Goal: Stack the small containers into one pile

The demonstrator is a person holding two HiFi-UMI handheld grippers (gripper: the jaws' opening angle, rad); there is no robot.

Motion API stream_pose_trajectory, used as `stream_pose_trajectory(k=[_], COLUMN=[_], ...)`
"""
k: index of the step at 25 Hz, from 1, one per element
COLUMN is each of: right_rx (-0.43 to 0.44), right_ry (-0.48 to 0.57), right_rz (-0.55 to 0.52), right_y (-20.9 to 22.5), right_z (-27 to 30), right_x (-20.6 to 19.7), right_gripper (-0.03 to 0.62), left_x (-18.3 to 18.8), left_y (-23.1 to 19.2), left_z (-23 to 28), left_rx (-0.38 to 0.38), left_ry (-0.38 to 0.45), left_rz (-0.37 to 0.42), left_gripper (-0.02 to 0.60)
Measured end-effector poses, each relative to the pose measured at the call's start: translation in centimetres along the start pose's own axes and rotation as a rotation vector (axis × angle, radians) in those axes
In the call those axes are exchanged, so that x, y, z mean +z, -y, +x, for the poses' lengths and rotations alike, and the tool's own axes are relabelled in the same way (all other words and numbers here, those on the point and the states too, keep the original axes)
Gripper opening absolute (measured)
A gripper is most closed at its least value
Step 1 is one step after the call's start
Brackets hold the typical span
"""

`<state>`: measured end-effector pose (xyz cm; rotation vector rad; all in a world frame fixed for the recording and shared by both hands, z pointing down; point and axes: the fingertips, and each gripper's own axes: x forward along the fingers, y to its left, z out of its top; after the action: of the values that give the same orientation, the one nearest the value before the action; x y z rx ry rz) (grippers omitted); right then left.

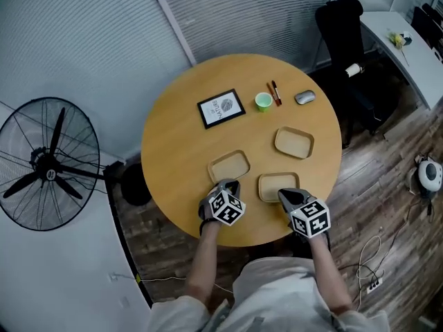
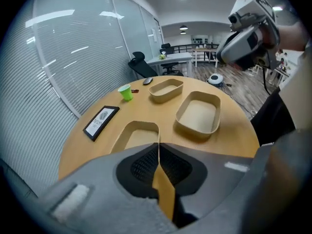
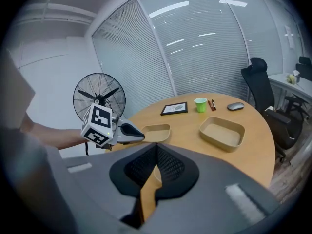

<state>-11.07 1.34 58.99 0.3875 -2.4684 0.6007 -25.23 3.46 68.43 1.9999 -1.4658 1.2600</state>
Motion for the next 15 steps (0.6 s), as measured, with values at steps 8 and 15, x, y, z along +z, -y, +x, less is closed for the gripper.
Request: stream_pose_trajectory(k=[8,15], right_rx=[-0.051,-0.09], right_ry=[-0.016,-0.017], right_rz=[0.008,0.032], right_y=[0.3,1.1], right_z=[-0.1,-1.5], right_x=[-0.8,-2.0], right_gripper=[-0.002,-0.002], left_x=[-1.0,-2.4], left_y=[-0.3,0.2], left_z=[3.5,6.0], left_rx=[-0.094,-0.147], left_ry=[-0.063,-0.127], left_rz=[0.16,0.223], left_gripper=[0.077,0.092])
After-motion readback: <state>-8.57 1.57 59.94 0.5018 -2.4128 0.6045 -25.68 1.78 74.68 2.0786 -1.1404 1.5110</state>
